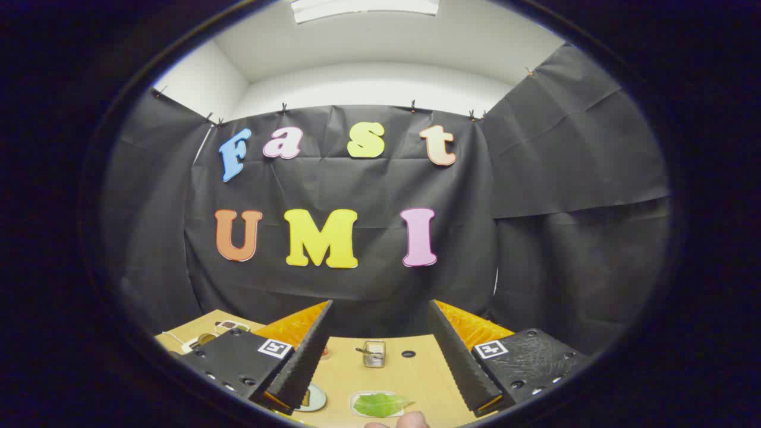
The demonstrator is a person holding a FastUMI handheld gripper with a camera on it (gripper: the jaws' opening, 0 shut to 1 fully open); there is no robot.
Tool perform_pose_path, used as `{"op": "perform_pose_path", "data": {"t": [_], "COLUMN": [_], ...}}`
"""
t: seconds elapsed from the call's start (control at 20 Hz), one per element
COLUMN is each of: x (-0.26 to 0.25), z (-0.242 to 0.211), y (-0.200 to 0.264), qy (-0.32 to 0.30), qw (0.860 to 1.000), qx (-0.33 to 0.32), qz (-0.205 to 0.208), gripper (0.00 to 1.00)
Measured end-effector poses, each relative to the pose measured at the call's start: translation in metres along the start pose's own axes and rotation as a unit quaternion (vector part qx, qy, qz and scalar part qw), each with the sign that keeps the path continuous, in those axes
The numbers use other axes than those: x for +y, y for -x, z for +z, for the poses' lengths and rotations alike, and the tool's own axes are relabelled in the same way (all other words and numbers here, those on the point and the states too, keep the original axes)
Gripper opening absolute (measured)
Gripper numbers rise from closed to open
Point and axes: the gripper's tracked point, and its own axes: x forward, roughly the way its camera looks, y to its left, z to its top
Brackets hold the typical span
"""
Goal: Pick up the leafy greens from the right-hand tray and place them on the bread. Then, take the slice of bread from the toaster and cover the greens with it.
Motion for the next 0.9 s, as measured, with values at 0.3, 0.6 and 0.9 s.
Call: {"op": "perform_pose_path", "data": {"t": [0.3, 0.6, 0.9], "x": [0.003, 0.002, -0.005], "z": [-0.004, -0.007, -0.022], "y": [0.004, 0.009, 0.009], "qy": [-0.011, 0.004, 0.007], "qw": [1.000, 1.000, 0.999], "qx": [0.008, 0.017, 0.037], "qz": [-0.013, -0.009, -0.005], "gripper": [0.95, 0.95, 0.95]}}
